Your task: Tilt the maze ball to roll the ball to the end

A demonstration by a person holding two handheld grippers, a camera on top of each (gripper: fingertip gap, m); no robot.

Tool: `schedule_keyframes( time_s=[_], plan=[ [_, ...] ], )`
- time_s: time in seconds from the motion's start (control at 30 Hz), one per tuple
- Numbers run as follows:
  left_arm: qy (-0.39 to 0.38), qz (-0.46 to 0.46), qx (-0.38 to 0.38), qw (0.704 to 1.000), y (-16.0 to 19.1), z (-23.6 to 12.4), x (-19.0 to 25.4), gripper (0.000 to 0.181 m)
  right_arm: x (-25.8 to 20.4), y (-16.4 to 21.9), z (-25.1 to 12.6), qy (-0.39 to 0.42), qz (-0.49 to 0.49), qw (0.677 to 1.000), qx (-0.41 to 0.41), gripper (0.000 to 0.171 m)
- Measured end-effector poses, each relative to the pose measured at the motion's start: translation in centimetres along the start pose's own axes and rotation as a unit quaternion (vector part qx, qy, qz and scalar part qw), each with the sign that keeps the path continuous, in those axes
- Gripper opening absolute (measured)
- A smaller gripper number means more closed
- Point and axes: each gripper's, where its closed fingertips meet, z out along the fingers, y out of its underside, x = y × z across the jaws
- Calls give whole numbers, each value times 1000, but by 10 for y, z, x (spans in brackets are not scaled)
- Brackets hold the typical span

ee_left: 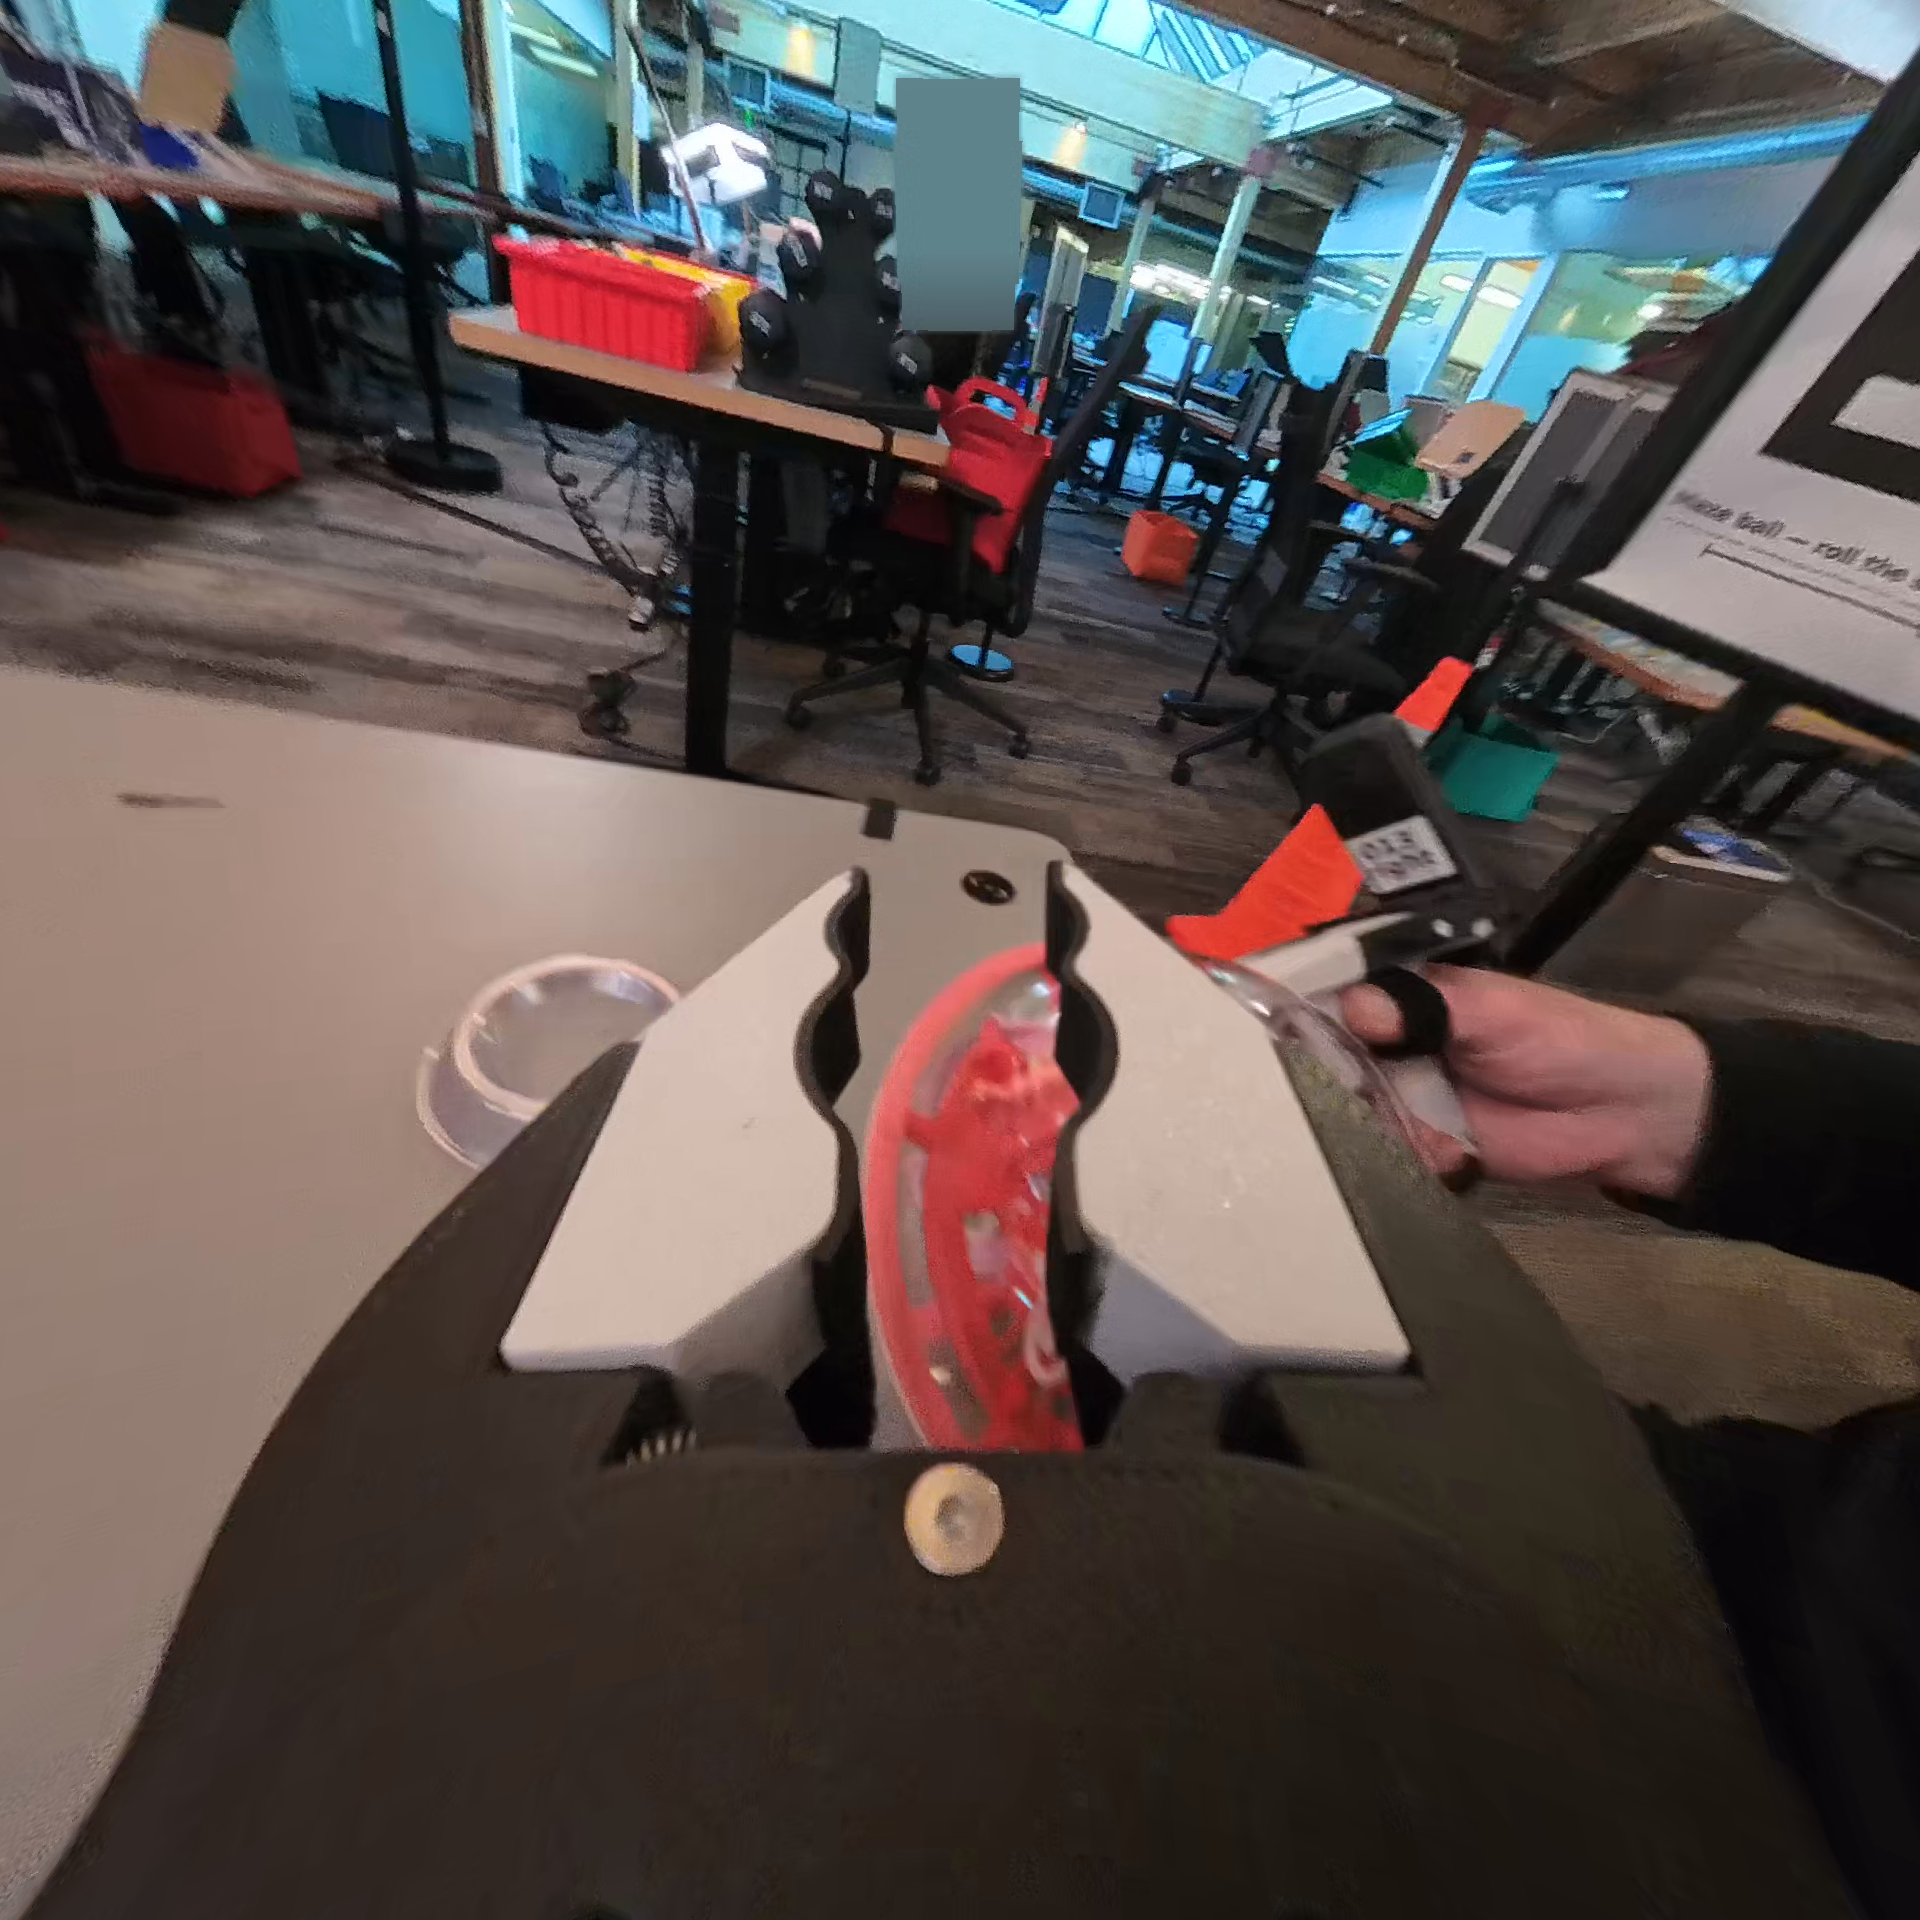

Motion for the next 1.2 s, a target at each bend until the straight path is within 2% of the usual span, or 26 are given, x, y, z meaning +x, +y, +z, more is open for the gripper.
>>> schedule_keyframes(
  time_s=[0.23,0.43,0.6,0.73,0.97,1.1,1.2],
  plan=[
    [-29,-69,-16,997,34,-5,6,45,20,-4,-6,9,18,1000,-3,7],
    [-59,-160,7,985,67,-18,4,47,27,-6,-8,11,23,1000,-7,7],
    [-42,-232,34,971,82,-30,20,39,29,-7,-8,8,30,1000,-4,6],
    [-14,-312,88,946,84,-35,21,23,31,-8,-9,4,35,999,2,6],
    [0,-320,116,940,85,-32,20,0,37,-5,-12,16,28,999,1,7],
    [6,-307,119,944,77,-28,20,2,43,-5,-11,37,20,999,7,6],
    [21,-299,131,945,68,-24,23,21,49,-7,-11,65,5,998,16,6]
  ],
)
